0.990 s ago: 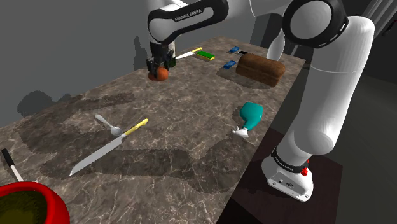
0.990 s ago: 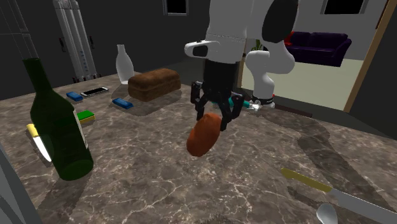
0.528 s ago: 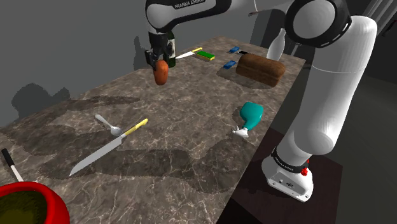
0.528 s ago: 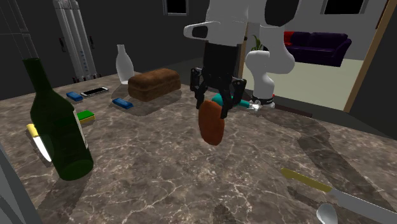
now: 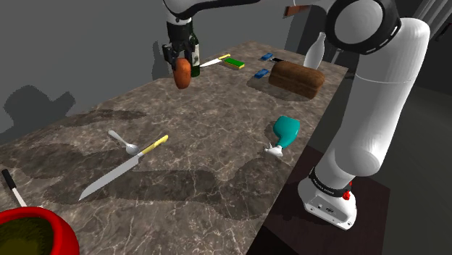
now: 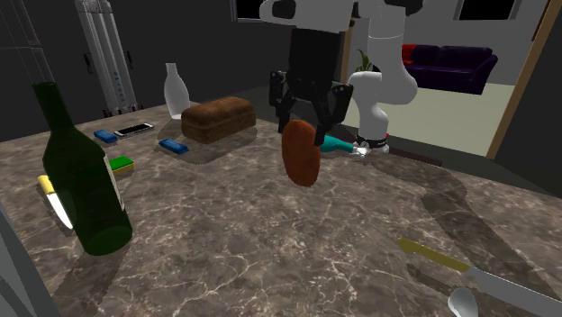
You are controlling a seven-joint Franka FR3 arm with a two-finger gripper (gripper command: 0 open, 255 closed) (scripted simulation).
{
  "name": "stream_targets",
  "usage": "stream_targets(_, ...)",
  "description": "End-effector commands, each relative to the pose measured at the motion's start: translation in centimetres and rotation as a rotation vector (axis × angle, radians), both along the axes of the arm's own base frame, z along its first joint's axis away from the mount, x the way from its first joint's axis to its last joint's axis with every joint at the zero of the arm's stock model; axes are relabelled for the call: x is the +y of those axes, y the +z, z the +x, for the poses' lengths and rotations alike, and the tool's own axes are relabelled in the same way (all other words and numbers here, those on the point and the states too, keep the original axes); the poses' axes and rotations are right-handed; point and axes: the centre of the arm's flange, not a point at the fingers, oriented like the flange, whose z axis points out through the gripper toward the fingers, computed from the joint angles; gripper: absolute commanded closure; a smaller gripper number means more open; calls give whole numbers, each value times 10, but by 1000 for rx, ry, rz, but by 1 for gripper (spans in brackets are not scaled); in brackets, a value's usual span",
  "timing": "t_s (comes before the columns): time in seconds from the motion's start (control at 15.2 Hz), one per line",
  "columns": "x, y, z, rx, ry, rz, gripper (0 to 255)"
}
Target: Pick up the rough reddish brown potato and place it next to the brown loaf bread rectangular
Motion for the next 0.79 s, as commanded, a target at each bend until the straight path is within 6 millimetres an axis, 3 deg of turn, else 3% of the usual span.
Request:
stream_targets(0.0,-1,11,-1,0,0,0,255)
stream_targets(0.07,-1,11,-1,0,0,0,255)
stream_targets(0.73,-106,11,-80,0,0,0,255)
